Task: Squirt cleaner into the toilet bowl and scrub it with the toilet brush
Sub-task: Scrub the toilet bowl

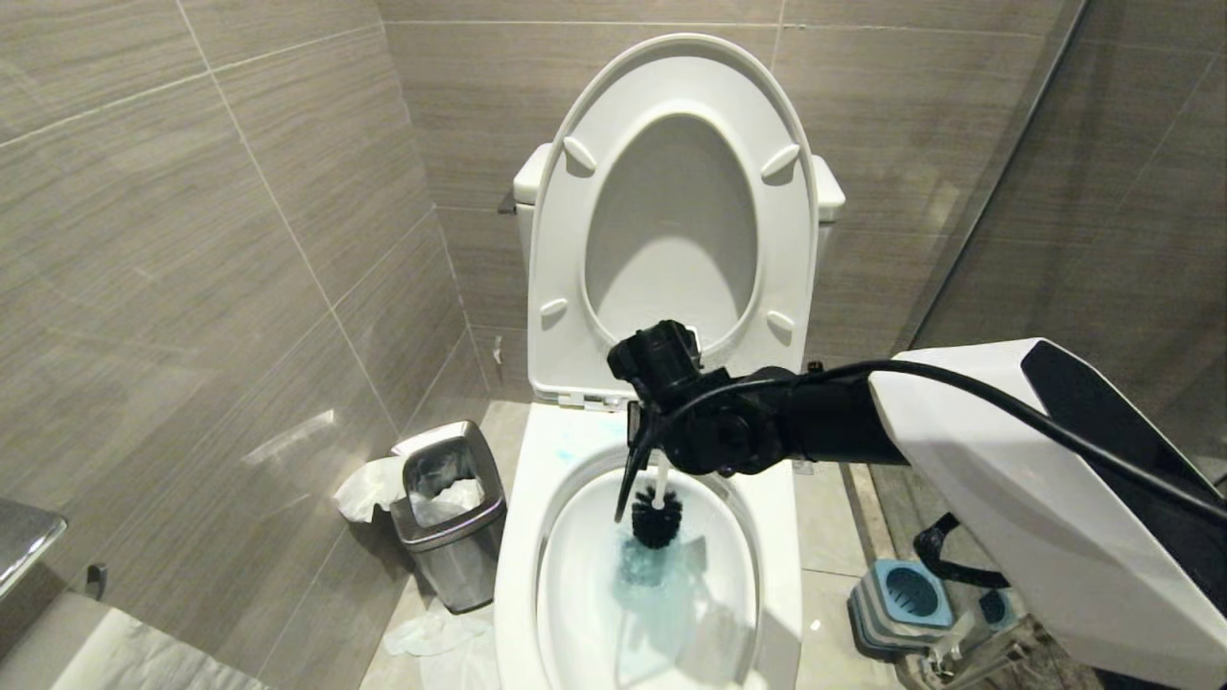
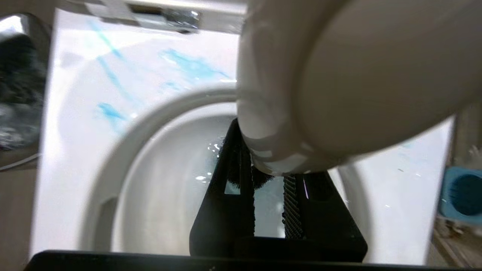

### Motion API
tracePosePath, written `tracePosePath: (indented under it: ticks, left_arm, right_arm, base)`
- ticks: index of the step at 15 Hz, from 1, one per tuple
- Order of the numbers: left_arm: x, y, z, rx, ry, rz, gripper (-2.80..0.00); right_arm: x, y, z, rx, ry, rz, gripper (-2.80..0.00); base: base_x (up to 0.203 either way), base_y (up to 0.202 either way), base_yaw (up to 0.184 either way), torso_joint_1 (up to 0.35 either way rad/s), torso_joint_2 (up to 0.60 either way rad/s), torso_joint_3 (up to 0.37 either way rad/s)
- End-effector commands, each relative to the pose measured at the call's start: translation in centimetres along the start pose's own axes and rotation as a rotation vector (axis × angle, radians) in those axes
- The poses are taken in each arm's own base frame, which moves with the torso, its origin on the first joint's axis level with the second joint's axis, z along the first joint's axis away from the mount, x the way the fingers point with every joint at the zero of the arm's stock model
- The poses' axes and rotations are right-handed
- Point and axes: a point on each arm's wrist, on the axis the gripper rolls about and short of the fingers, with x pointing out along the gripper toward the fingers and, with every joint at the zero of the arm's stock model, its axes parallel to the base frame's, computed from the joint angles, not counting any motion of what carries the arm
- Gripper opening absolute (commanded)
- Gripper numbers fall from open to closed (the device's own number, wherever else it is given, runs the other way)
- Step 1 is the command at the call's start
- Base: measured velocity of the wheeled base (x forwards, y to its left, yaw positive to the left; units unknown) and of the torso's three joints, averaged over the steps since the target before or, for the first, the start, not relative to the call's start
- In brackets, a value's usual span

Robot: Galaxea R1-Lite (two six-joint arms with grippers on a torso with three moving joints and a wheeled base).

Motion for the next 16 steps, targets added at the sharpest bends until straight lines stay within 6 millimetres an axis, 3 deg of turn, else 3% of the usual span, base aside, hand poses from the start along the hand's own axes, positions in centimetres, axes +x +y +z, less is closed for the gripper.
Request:
tracePosePath:
  ticks: [1, 4, 6, 10, 16]
  left_arm:
    - [0.0, 0.0, 0.0, 0.000, 0.003, 0.000, -2.80]
    - [0.0, 0.0, 0.0, 0.000, 0.003, 0.000, -2.80]
    - [0.0, 0.0, 0.0, 0.000, 0.003, 0.001, -2.80]
    - [0.0, 0.0, 0.0, 0.000, 0.001, 0.001, -2.80]
    - [0.0, 0.0, 0.0, 0.000, 0.002, 0.000, -2.80]
  right_arm:
    - [-1.4, -1.7, -0.1, -0.008, 0.027, -0.027, -2.80]
    - [-3.9, -3.2, -1.2, -0.034, 0.062, -0.030, -2.80]
    - [-6.6, -3.4, -2.3, -0.056, 0.064, 0.008, -2.80]
    - [-11.5, -1.0, -5.3, -0.093, 0.077, 0.129, -2.80]
    - [-14.6, 2.6, -8.6, -0.123, 0.107, 0.235, -2.80]
  base:
    - [0.000, 0.000, 0.000, 0.000, 0.00, 0.000]
    - [0.000, 0.000, 0.000, 0.000, 0.00, 0.000]
    - [0.000, 0.000, 0.000, 0.000, 0.00, 0.000]
    - [0.000, 0.000, 0.000, 0.000, 0.00, 0.000]
    - [0.000, 0.000, 0.000, 0.000, 0.00, 0.000]
